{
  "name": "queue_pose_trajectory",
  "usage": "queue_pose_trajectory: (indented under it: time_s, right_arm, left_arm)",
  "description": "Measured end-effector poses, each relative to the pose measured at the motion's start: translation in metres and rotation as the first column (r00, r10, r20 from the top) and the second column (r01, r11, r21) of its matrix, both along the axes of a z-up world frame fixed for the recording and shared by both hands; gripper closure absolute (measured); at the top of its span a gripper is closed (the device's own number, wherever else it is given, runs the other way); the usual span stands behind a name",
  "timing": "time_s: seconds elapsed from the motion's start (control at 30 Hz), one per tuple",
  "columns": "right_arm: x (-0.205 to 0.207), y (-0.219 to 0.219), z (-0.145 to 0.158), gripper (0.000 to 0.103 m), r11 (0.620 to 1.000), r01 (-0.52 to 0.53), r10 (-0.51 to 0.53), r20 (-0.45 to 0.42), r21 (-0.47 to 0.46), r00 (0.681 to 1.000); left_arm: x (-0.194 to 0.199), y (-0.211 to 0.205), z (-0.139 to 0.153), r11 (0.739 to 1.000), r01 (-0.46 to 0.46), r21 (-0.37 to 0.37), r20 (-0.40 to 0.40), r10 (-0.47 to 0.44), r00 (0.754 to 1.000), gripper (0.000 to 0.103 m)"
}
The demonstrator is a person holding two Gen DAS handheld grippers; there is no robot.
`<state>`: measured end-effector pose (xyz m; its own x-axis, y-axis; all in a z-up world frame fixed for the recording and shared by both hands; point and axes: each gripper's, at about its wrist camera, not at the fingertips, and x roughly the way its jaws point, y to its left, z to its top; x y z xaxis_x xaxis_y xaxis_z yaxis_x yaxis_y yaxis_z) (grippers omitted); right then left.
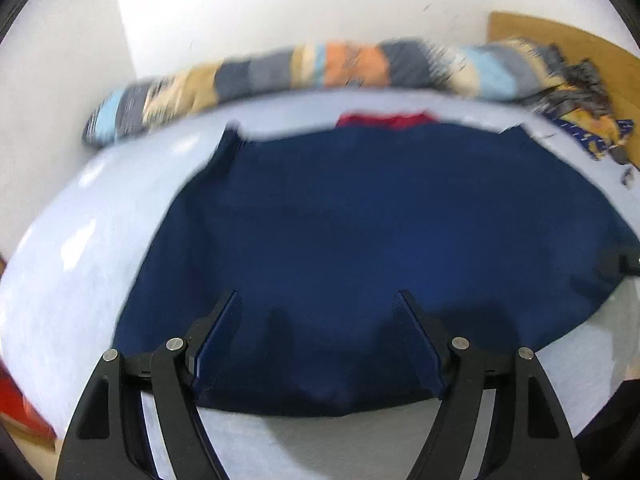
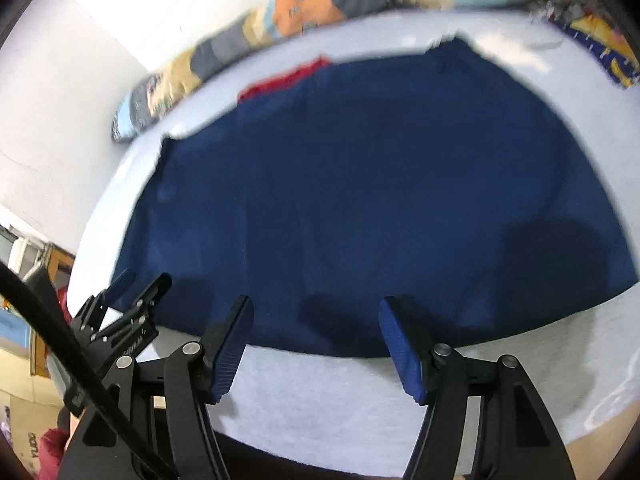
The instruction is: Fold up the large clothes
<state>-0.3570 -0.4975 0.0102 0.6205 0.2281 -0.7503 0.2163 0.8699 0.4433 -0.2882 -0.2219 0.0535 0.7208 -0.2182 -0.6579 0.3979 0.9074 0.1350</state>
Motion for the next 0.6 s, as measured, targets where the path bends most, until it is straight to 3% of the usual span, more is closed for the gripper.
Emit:
queue_pose_trajectory:
  time_s: [0.1, 0.33, 0.6]
  right_arm:
    - [-0.005, -0.014, 0.005, 0.033, 0.999, 0.05, -0.05, 0.019, 0.007, 0.999]
    - [-0.01, -0.036, -0.022, 0.032, 0.987, 0.126, -0.118, -0.078, 0.101, 0.99]
    - [-0.006, -0.034, -0.025, 0.025, 0.987, 0.124, -0.115, -0.089, 0.099, 0.989]
  left_arm:
    - [-0.01, -0.015, 0.006, 0.998, 0.056, 0.026, 0.063, -0.057, 0.996, 0.026]
    - [-0.005, -0.039, -0.026, 0.996, 0.086, 0.003, -0.076, -0.085, 0.993, 0.026]
    - [-0.007, -0.04, -0.031, 0.998, 0.068, -0.006, -0.09, -0.068, 0.994, 0.026]
